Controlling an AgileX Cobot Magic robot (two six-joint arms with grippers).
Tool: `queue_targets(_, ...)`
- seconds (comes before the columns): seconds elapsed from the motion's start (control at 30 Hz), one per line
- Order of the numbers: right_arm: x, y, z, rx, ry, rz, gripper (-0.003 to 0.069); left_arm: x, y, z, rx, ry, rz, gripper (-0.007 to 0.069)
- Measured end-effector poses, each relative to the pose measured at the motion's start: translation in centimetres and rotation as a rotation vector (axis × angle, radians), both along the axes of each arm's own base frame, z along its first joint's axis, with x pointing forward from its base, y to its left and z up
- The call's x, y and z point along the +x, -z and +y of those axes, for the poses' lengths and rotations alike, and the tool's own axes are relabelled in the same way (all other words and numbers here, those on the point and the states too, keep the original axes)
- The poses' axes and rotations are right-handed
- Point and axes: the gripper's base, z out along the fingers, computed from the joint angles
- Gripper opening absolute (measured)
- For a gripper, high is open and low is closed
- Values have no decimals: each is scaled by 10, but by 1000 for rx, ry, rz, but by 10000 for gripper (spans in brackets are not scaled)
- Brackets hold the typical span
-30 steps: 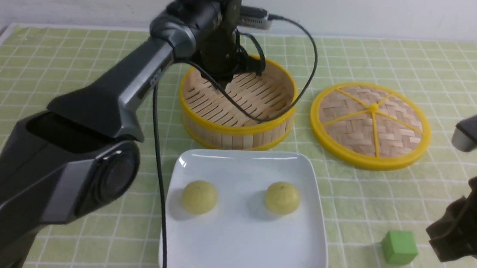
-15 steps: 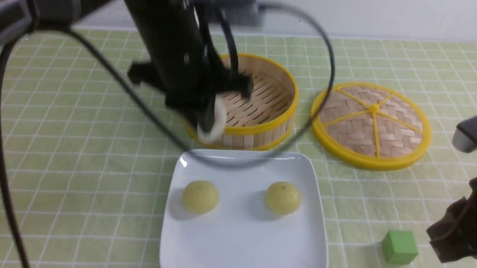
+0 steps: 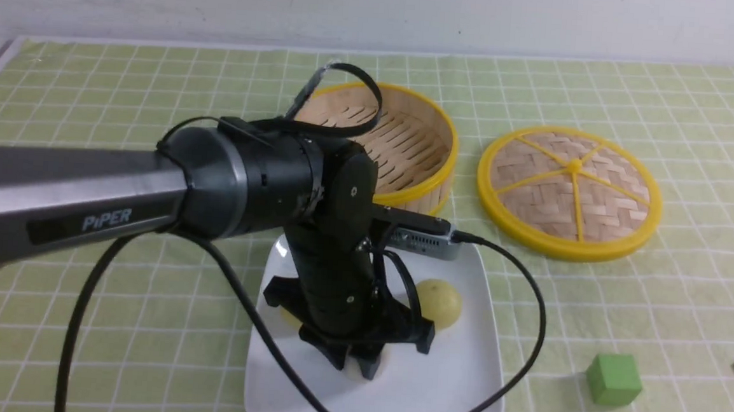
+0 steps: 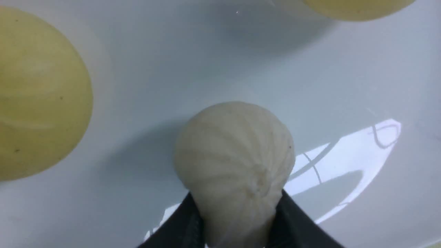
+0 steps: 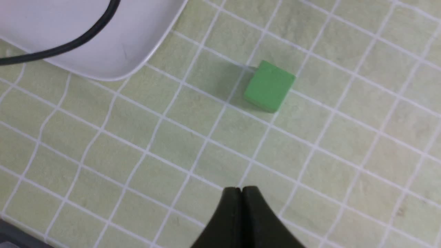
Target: Put the steamed buns into the plate on the green tablecloth.
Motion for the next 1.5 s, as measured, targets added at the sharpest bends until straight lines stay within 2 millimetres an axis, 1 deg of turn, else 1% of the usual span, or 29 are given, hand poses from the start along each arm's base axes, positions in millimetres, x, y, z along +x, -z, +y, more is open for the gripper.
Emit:
queue_targets(0.07, -29, -14, -18, 14, 48, -70, -16, 0, 0, 0, -5, -2, 0, 367)
queue_targets(0.13, -58, -26, -36, 46, 88, -186, -16, 0, -2, -1, -14, -4, -11, 429)
queue_targets(0.17, -61, -27, -38, 47, 93, -203, -16, 0, -3, -1, -15, -4, -12, 435)
queue_targets(0.2, -81, -33, -51, 87, 123, -317, -16, 0, -6, 0, -22, -4, -22, 466)
queue_targets(0.23, -95, -34, -60, 121, 143, -409, -16, 0, -8, 0, -26, -4, -29, 479)
queue_targets(0.27, -109, -33, -69, 161, 163, -526, -16, 0, -13, 1, -31, -1, -42, 494)
queue_targets(0.3, -118, -31, -74, 196, 169, -598, -15, -1, -16, 1, -35, 1, -51, 498)
queue_targets(0.33, -121, -29, -76, 214, 169, -634, -15, -1, -16, 1, -34, 1, -51, 499)
queue_targets(0.37, -131, -21, -80, 268, 166, -745, -15, -1, -19, 2, -38, 2, -61, 503)
queue_targets(0.4, -134, -15, -81, 295, 162, -800, -15, -2, -21, 3, -40, 2, -65, 503)
queue_targets(0.43, -135, -7, -81, 321, 155, -852, -15, -2, -23, 3, -40, 4, -68, 502)
queue_targets(0.47, -132, 5, -79, 340, 145, -892, -15, -3, -23, 4, -38, 5, -66, 501)
queue_targets(0.5, -132, 7, -79, 343, 144, -895, -15, -3, -24, 4, -38, 5, -66, 500)
queue_targets(0.53, -125, 18, -74, 349, 135, -891, -15, -3, -24, 4, -34, 6, -60, 496)
queue_targets(0.6, -114, 32, -67, 364, 121, -862, -15, -4, -24, 5, -26, 5, -51, 482)
queue_targets(0.67, -104, 40, -60, 380, 113, -835, -15, -5, -24, 5, -22, 6, -45, 458)
queue_targets(0.77, -98, 41, -56, 391, 108, -834, -15, -6, -23, 6, -16, 8, -37, 405)
queue_targets(0.8, -95, 40, -54, 399, 106, -838, -15, -6, -23, 6, -11, 10, -34, 350)
queue_targets(0.83, -95, 40, -54, 400, 106, -839, -15, -6, -23, 6, -10, 10, -33, 334)
queue_targets(1.0, -94, 39, -53, 406, 106, -845, -13, -5, -23, 8, 13, 26, -52, 69)
queue_targets(1.07, -94, 39, -53, 405, 106, -843, -11, -5, -23, 8, 18, 30, -58, 20)
queue_targets(1.1, -94, 39, -53, 405, 106, -843, -11, -4, -23, 8, 19, 31, -60, 5)
queue_targets(1.17, -94, 39, -53, 405, 106, -843, -10, -4, -23, 9, 20, 32, -63, 2)
queue_targets(1.5, -94, 39, -53, 405, 106, -843, -3, -3, -24, 7, 6, 27, -78, 2)
